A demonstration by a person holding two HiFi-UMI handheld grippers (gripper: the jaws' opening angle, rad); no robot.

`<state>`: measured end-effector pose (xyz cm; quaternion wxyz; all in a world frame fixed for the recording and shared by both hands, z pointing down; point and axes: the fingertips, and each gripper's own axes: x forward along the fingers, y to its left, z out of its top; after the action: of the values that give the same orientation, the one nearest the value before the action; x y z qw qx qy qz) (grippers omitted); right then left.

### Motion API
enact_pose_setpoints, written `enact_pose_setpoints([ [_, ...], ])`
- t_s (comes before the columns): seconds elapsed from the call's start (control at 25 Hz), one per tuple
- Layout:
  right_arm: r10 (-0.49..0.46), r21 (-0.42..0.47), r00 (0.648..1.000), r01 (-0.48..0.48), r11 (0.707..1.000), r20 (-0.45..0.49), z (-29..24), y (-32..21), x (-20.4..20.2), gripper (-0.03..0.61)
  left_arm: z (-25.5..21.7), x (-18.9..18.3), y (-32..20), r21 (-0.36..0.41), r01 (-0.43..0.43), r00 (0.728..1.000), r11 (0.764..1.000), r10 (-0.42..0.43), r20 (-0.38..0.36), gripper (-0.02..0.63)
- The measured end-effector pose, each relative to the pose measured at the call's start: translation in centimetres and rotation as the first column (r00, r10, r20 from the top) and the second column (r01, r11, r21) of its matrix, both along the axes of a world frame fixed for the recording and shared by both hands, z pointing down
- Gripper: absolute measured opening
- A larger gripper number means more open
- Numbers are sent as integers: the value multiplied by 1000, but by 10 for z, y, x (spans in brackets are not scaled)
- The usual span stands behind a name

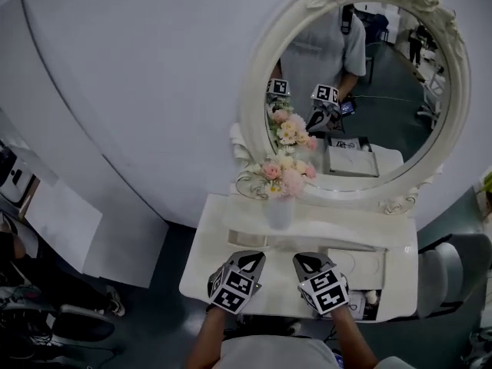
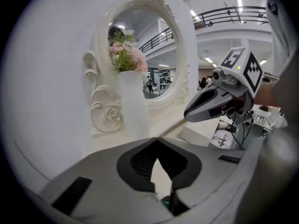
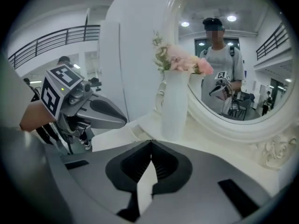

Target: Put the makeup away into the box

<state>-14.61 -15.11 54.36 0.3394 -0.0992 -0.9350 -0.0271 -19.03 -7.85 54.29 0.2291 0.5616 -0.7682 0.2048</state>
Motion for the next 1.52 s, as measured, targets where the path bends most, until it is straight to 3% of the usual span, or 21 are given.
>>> enact_pose_setpoints([
  [0.36,-182,-1,982,182,983,-41,18,59,-37,2,12,-26,63,-14,168,985,986,-169,-25,12],
  [0.56,-305,-39,951,304,952,-54,29,95,-46,2,23,-35,89,-21,236,971,972,-236,-44,12],
  [0.88,-409,4,901,414,910,-145,70,128,-53,2,45,-42,126,-41,316,945,948,-318,-79,12],
  [1.16,-520,-6,813,538,843,-264,119,162,-42,18,63,-40,156,-59,373,920,926,-377,-107,12],
  [1.52,-582,-25,713,624,781,-391,171,189,-26,119,92,-29,190,-108,432,882,895,-445,-156,12],
])
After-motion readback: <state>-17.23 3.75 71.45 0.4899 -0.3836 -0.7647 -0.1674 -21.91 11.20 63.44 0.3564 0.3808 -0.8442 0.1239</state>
